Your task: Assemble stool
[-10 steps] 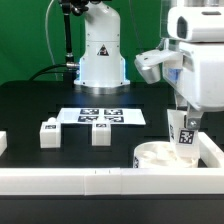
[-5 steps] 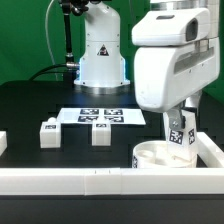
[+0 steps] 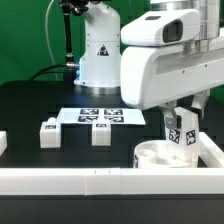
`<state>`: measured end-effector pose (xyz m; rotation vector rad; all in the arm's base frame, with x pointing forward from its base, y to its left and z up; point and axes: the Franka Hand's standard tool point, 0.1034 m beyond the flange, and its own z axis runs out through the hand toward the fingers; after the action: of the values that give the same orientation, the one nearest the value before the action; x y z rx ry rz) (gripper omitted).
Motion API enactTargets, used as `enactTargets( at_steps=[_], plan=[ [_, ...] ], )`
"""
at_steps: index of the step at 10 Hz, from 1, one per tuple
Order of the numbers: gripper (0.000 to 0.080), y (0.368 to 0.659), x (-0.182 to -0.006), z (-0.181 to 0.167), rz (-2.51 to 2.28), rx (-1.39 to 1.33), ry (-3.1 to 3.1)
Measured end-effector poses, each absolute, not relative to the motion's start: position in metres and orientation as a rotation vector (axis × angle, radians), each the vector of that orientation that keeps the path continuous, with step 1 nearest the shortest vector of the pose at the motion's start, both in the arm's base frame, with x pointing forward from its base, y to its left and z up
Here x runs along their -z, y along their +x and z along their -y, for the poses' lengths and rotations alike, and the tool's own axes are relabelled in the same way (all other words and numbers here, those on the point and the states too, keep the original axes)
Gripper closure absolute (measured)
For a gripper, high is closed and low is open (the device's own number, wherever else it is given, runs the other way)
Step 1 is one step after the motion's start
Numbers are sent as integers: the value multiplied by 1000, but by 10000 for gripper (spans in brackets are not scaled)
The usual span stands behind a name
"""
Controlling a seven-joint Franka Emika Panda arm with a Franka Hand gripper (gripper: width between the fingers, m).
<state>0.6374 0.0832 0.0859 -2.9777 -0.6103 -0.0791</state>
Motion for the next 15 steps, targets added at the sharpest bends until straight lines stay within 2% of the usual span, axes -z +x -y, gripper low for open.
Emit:
enactTargets(
  at_steps=[5,13,15],
  plan=[
    [462,640,-86,-93,-198,156,-2989],
    [461,637,-84,-107,-1410,69,-2650],
    [461,637,-84,-107,-1495,63,-2606]
  ],
)
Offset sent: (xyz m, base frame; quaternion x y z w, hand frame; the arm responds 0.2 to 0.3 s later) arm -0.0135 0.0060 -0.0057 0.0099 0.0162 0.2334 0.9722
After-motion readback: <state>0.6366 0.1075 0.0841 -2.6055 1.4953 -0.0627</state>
